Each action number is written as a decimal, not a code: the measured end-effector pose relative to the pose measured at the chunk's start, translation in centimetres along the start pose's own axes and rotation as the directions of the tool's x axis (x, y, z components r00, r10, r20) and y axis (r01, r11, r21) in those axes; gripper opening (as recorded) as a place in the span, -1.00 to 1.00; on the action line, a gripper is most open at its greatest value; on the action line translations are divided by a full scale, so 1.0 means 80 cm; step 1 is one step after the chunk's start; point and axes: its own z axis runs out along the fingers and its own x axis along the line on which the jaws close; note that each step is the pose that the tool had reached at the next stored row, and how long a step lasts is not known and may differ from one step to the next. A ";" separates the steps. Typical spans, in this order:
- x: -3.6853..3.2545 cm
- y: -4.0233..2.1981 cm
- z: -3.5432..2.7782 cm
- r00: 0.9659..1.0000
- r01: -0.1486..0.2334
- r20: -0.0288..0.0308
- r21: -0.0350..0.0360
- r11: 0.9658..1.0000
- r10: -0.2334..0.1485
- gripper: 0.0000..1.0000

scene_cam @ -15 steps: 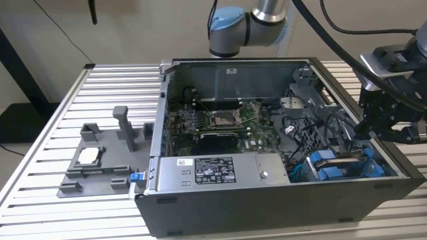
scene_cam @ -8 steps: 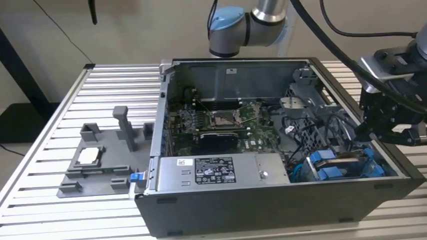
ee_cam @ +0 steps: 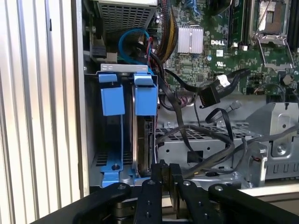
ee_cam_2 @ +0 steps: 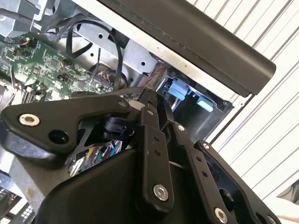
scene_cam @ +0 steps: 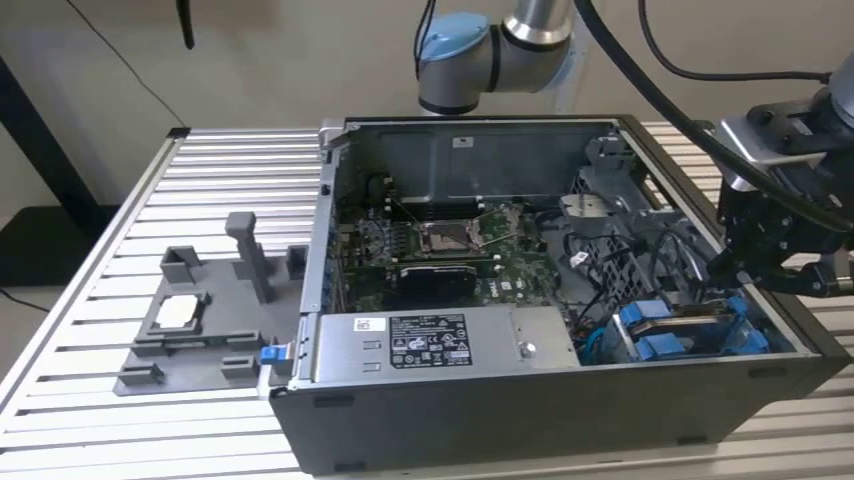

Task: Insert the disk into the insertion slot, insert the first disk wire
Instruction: 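Insert the first disk wire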

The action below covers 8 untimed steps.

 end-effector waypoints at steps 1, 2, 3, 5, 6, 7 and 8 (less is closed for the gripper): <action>0.0000 -0.0001 0.0001 1.000 0.000 0.000 0.000 1.000 0.000 -0.62; 0.0000 -0.0001 0.0004 1.000 0.000 0.000 0.000 1.000 0.000 -0.62; 0.0000 0.0000 0.0009 1.000 0.000 -0.001 -0.001 1.000 0.000 -0.62; 0.0003 0.0000 0.0019 1.000 0.000 -0.004 -0.003 1.000 0.000 -0.62; 0.0004 0.0000 0.0026 1.000 0.000 -0.005 -0.004 1.000 0.000 -0.62; 0.0005 0.0001 0.0031 1.000 0.000 -0.008 -0.005 1.000 0.000 -0.62; 0.0007 0.0002 0.0039 1.000 0.000 -0.011 -0.007 1.000 0.000 -0.62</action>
